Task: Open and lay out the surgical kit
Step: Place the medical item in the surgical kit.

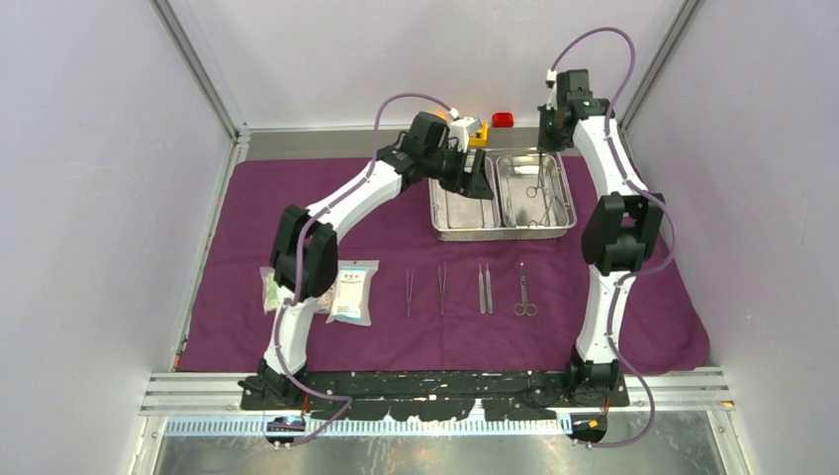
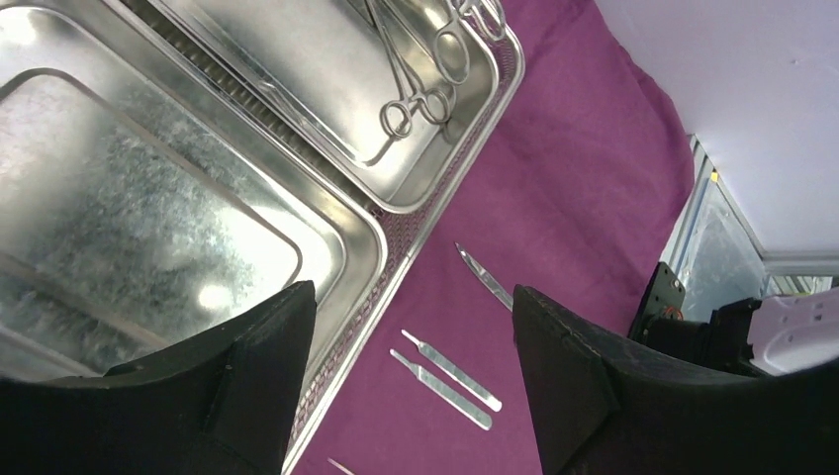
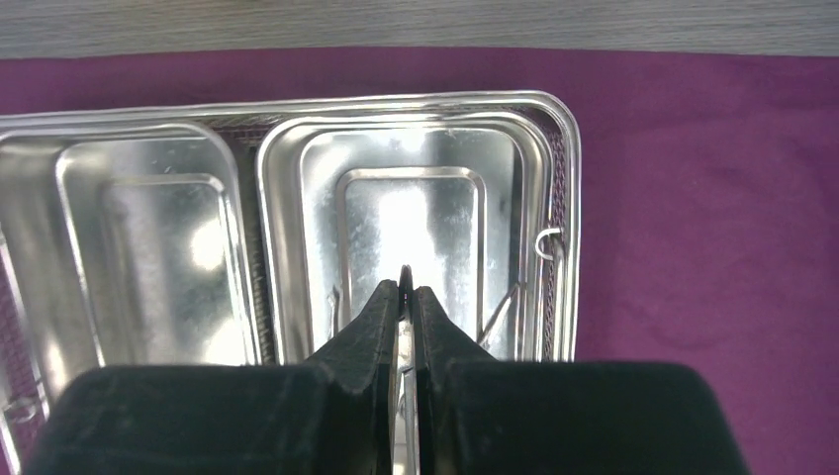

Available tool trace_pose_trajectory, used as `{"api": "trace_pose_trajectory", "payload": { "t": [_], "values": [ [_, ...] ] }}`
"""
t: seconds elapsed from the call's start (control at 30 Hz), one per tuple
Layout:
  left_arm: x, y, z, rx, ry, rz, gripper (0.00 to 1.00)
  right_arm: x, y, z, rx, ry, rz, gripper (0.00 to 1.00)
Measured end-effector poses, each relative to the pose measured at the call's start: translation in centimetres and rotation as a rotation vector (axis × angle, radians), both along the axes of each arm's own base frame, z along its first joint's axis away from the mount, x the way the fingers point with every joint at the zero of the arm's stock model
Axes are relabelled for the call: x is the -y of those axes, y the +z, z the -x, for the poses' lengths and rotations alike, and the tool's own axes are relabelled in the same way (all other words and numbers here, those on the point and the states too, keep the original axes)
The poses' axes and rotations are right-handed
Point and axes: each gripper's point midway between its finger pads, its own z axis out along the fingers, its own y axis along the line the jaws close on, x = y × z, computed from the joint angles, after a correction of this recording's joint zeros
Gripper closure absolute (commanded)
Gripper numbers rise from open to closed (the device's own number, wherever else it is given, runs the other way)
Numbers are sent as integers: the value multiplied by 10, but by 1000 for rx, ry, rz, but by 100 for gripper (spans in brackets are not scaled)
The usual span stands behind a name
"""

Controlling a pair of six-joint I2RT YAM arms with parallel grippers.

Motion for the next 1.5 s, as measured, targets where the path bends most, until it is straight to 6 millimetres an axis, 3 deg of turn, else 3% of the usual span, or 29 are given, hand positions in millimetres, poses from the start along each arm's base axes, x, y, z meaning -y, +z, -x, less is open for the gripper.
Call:
{"api": "trace_pose_trajectory", "payload": {
  "t": [0.17,0.33,0.47,0.63,0.8,1.03,1.3,1.5],
  "values": [
    [-18,32,14,71,-2,-8,25,1,38,29,38,-3,-7,99],
    [-37,61,32,140,-6,-12,24,1,55,81,32,-9,-15,100],
    [-49,72,43,173,-6,-21,23,1,46,127,-1,-8,-19,100],
    [-63,72,56,186,1,-49,22,-1,17,191,-66,4,-34,100],
    [-74,64,66,183,6,-77,22,-3,-16,230,-130,18,-40,100],
    [-87,53,77,173,18,-111,22,-2,-57,255,-212,42,-26,100],
    [-93,58,81,189,26,-112,22,-2,-86,259,-222,75,-7,100],
    [-93,62,82,197,29,-107,22,0,-103,251,-231,94,16,100]
  ]
}}
